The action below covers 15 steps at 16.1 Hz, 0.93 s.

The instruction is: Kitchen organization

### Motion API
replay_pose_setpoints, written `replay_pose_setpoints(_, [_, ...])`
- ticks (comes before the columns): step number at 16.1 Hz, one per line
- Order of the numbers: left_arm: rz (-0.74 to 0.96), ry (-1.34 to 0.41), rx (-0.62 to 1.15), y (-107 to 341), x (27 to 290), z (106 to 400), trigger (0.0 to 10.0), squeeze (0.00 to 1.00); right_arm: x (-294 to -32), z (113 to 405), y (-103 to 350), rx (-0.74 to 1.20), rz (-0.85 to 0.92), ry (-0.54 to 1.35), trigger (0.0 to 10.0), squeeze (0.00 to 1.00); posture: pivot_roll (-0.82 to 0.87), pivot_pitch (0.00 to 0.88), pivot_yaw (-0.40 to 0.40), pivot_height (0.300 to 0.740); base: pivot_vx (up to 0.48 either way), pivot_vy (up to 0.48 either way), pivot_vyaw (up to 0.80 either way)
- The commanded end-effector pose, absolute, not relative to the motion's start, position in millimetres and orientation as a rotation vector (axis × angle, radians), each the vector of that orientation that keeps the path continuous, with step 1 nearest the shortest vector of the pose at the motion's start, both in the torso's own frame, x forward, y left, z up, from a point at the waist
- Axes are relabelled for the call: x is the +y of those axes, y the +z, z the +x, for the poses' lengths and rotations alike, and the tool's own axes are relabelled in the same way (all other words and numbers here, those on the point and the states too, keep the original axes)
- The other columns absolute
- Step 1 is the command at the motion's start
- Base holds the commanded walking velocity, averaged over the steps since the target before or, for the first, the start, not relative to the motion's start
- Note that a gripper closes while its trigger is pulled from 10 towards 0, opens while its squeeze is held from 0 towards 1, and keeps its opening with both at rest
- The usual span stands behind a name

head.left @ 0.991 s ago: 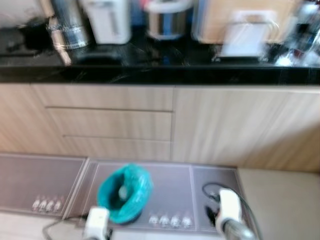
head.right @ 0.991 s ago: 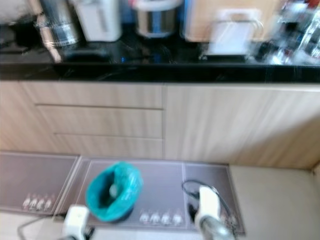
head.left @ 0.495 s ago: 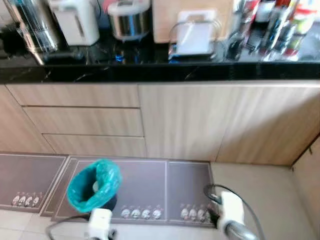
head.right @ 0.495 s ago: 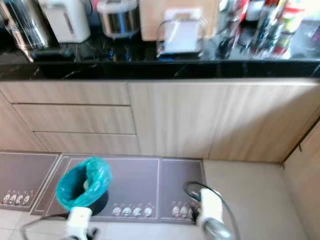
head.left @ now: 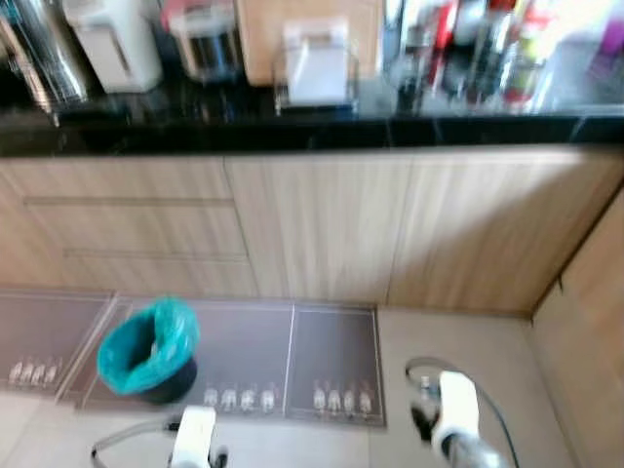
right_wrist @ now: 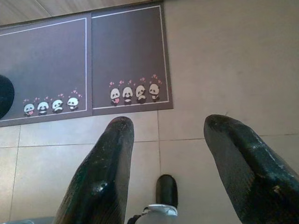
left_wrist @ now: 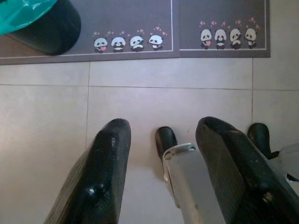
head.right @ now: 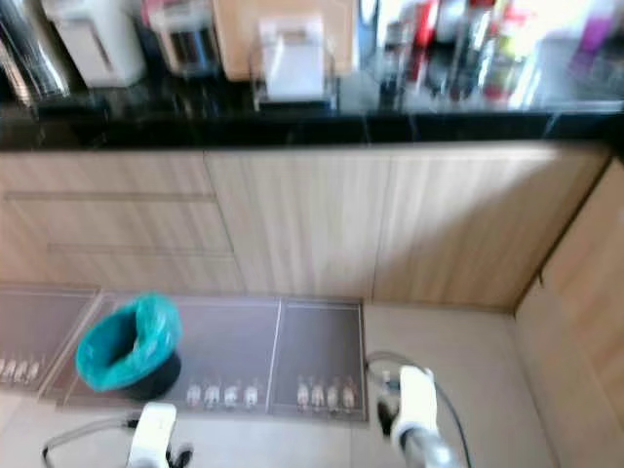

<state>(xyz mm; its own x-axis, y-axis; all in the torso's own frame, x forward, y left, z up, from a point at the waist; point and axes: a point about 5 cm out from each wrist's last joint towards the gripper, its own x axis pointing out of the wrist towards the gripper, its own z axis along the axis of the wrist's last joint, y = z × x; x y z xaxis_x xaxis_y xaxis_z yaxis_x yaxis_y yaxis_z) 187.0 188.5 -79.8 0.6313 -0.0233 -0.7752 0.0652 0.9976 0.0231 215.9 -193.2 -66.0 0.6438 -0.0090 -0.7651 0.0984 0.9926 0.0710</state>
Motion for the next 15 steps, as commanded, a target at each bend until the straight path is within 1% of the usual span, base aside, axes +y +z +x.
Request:
replay_pose_setpoints(1, [0.07,-0.035,0.891,-78.6,197.3,187.3,10.0,0.0,-182.1,220.5,-64.7,0.856,0.13,-0.041,10.0,0.0,0.0,0.0,0.051,0.74,0.0,0.0,0.0])
replay_pose_setpoints(8, [0.064,-0.015,0.876,-76.2,200.8,190.8,10.0,0.0,-181.8,220.7,-64.6,0.855,0.129,-0.044,10.0,0.0,0.0,0.0,0.054,0.74,0.0,0.0,0.0])
replay_pose_setpoints(12, [0.054,-0.017,0.866,-75.4,198.4,192.8,10.0,0.0,-182.0,220.3,-64.9,0.857,0.128,-0.044,10.0,0.0,-0.01,0.0,0.049,0.74,0.0,0.0,0.0])
replay_pose_setpoints(15, [0.039,-0.023,0.857,-75.5,192.5,194.0,10.0,0.0,-185.7,220.6,-64.1,0.854,0.109,-0.041,10.0,0.0,-0.01,0.0,0.03,0.74,0.0,0.0,0.0])
